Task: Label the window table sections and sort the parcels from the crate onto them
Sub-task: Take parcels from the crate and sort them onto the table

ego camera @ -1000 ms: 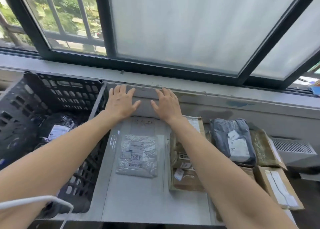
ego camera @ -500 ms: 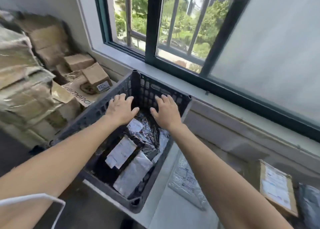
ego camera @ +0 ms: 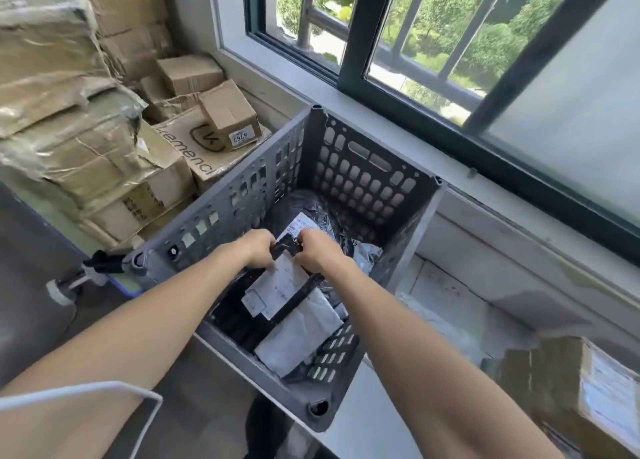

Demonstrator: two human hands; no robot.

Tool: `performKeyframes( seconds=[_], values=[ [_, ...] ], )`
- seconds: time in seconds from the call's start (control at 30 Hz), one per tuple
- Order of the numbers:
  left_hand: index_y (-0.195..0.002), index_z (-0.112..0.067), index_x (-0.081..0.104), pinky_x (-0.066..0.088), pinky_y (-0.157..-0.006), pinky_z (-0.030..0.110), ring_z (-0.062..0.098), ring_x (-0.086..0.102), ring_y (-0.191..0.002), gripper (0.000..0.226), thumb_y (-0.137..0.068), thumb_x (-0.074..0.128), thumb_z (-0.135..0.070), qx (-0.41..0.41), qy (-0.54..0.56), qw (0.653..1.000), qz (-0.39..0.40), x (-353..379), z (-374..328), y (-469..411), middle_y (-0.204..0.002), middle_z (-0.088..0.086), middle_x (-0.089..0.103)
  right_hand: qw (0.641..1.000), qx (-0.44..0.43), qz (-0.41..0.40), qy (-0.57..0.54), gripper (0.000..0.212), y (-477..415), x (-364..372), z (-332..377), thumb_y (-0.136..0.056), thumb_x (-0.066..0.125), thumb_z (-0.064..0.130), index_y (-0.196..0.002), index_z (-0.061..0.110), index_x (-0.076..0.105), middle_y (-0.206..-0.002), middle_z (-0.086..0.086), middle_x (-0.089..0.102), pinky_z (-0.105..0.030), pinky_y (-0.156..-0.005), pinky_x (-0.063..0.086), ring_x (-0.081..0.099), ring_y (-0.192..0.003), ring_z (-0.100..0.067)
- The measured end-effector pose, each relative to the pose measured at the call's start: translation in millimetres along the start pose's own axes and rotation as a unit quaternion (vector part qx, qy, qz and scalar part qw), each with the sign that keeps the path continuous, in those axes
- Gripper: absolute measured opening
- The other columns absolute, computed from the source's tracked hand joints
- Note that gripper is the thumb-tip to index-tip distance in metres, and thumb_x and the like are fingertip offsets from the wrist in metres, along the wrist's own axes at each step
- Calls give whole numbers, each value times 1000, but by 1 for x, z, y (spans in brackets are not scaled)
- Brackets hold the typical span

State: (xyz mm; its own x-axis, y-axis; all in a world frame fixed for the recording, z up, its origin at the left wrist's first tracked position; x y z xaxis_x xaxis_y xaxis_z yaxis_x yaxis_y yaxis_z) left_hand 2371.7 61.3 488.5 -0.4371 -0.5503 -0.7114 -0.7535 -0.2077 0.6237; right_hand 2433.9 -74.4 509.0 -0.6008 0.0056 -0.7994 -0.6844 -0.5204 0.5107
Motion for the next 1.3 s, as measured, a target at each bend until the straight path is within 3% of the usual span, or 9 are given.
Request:
performKeyframes(
  seconds=[0.27,0.37,0.43,0.5,0.63,0.8,0.93,1.1,1.3],
  values=[
    [-76,-9,60,40,-65,30,19,53,-71,27,-77,82,-22,49,196,979,-28,-39,-13,13,-74,2,58,969,-4,-149,-199,23,2,-77,-22,-87,69,12,-109,13,71,-102,-5,67,-27,-77,46,61,-95,-21],
    [-98,-4,70,46,-65,21,20,60,-86,23,-80,80,-14,71,284,956,-25,-49,-22,22,-88,2,66,938,-8,-244,-245,27,15,-119,-34,-89,70,16,-115,16,70,-105,-2,69,-34,-91,52,63,-96,-18],
    [-121,-7,65,49,-74,20,19,61,-102,41,-83,78,-13,80,357,930,-35,-56,-34,27,-111,2,66,907,-3,-310,-286,33,26,-142,-42,-90,70,21,-122,18,64,-104,3,66,-40,-96,51,63,-96,-15],
    [-114,-8,68,53,-62,20,19,68,-94,29,-86,74,-12,95,427,898,-40,-63,-48,31,-113,10,69,879,14,-352,-321,48,35,-157,-49,-90,70,26,-134,18,53,-114,-1,63,-42,-99,50,62,-104,-18],
    [-101,-13,70,47,-42,13,2,70,-64,12,-90,69,-10,119,506,853,-39,-73,-79,40,-93,3,73,847,65,-298,-436,64,45,-161,-58,-91,69,23,-146,11,39,-127,-9,59,-43,-95,53,62,-108,-27],
    [-108,-13,68,57,-59,24,11,72,-77,17,-93,64,-8,155,546,823,-10,-70,-113,50,-94,2,75,791,57,-288,-538,25,69,-158,-75,-90,70,12,-113,8,61,-112,-13,69,-43,-87,59,69,-98,-27],
    [-118,-11,65,53,-82,39,20,68,-92,23,-95,61,-12,173,540,824,-6,-65,-138,55,-109,9,72,805,42,-288,-517,21,91,-163,-92,-91,67,8,-112,6,62,-108,-13,68,-41,-85,59,68,-99,-30],
    [-130,-9,57,53,-71,32,18,63,-91,36,-96,62,-21,154,568,803,-92,-66,-185,61,-112,8,68,792,32,-313,-523,27,122,-172,-127,-94,65,7,-120,3,64,-111,-17,71,-38,-82,60,71,-94,-29],
    [-109,-13,66,59,-65,33,18,66,-86,21,-90,71,-17,186,505,834,-122,-43,-254,64,-96,3,68,753,103,-378,-528,28,165,-170,-195,-89,72,12,-115,6,62,-106,-12,71,-40,-82,60,70,-89,-23]
  ],
)
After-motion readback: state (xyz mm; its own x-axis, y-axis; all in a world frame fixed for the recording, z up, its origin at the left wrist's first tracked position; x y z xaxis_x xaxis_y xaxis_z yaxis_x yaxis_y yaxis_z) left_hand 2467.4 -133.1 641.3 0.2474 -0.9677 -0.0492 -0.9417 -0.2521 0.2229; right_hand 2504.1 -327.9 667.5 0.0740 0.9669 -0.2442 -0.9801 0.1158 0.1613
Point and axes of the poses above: each hand's wrist, its own y-axis away from the middle knuckle, its own x-axis out of the palm, z = x × y, the point moved 2 cm from there along -y, towards the middle knuckle
